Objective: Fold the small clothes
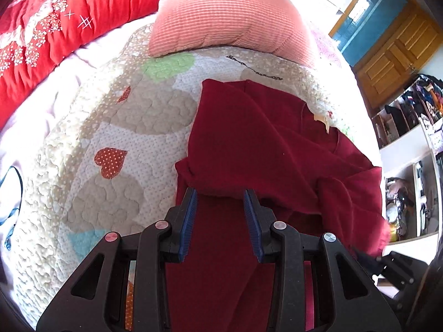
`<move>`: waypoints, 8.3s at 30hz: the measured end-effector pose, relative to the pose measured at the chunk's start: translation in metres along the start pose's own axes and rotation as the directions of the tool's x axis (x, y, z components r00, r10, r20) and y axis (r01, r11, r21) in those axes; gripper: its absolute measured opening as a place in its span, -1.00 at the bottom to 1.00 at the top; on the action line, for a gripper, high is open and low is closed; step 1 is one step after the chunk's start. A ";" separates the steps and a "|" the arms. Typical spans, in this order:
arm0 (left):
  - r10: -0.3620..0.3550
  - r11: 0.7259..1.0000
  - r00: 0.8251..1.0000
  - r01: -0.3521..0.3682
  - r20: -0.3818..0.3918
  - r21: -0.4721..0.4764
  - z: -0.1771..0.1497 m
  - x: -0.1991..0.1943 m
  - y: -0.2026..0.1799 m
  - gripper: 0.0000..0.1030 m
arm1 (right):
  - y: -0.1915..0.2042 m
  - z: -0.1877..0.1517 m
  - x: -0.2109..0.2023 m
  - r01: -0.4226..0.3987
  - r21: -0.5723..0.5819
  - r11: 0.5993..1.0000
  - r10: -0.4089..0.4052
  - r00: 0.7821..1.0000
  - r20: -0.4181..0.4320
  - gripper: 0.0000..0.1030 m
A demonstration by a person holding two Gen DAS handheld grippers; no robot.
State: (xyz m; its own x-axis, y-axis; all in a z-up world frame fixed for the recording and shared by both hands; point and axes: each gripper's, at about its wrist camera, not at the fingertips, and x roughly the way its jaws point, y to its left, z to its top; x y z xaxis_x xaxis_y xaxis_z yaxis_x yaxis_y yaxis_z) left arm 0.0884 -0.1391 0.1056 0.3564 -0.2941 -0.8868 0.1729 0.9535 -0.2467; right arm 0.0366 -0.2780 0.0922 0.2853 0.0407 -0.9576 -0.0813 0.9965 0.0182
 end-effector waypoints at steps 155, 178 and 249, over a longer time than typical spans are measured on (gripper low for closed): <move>-0.329 0.813 0.934 0.207 -0.137 -0.544 -0.110 -0.001 0.052 0.30 | -0.114 -0.109 -0.034 -0.528 0.735 0.426 0.471 0.823 0.318 -0.22; -0.335 0.884 0.942 0.315 0.003 -0.344 -0.041 -0.031 0.027 -0.89 | -0.163 -0.095 -0.037 -0.438 0.776 0.454 0.298 0.895 0.331 -0.22; -0.003 1.000 0.990 0.000 -0.140 -0.019 -0.069 -0.022 0.043 -0.15 | -0.109 -0.132 -0.018 -0.146 0.614 0.776 0.217 0.975 -0.042 -0.14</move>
State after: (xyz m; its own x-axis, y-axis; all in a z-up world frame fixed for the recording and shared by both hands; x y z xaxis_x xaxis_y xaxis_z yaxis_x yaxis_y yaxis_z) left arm 0.0248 -0.0875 0.0882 0.2240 -0.2846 -0.9321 0.1552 0.9546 -0.2542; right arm -0.0858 -0.3967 0.0690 0.2204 0.2528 -0.9421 0.4819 0.8115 0.3305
